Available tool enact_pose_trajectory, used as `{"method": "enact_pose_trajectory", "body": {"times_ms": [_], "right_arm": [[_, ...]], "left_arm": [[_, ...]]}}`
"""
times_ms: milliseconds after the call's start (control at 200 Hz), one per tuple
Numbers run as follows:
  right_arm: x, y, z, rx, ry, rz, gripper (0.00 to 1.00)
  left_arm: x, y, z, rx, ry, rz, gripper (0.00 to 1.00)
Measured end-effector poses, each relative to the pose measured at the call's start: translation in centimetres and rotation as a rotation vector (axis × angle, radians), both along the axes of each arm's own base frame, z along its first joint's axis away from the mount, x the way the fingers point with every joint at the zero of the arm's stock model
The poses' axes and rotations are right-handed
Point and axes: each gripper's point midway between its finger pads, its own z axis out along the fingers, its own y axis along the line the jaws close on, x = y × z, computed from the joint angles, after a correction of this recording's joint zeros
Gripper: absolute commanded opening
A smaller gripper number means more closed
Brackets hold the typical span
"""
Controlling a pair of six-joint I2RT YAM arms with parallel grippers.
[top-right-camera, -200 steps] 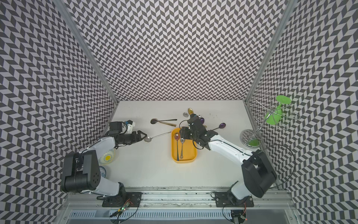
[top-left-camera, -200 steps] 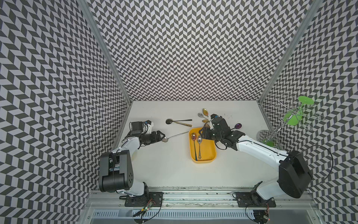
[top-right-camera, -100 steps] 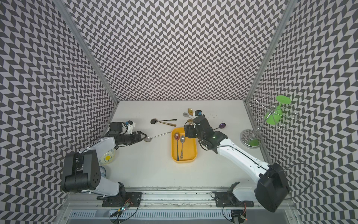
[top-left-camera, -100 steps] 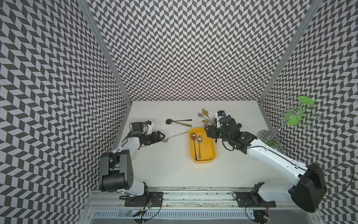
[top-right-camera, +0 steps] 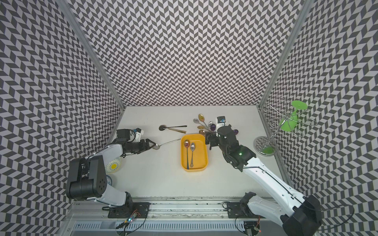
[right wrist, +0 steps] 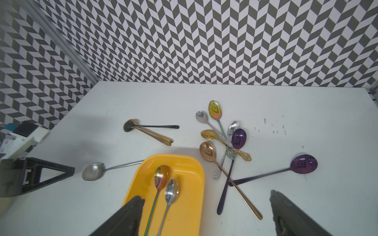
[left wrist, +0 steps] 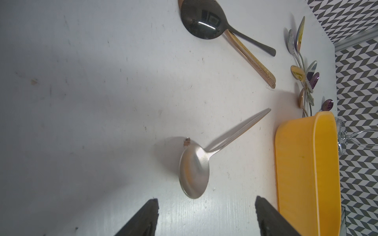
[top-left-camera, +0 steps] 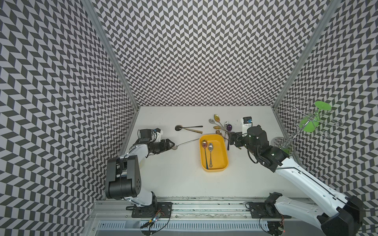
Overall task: Put the spoon into the storage box
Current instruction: Pick up the spoon from the center of the board.
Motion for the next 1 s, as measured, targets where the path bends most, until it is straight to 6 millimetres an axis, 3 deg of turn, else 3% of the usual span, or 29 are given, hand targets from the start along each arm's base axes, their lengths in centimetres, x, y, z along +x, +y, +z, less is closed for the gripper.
{"method": "enact_pose_trajectory", "body": {"times_ms": [325,1001], "right_arm": [[-1.7,-2.0,-0.6,-0.036,-0.092,-0.012,1.00],[-1.8,-3.3,1.2,-0.039,-0.168,-0.062,1.00]], "left_arm": [[0.0,-0.1,-0.3,-0.010,0.015,0.005,0.76],[-0.3,-0.9,-1.8,-0.040,0.065,-0.011,0.65]]}}
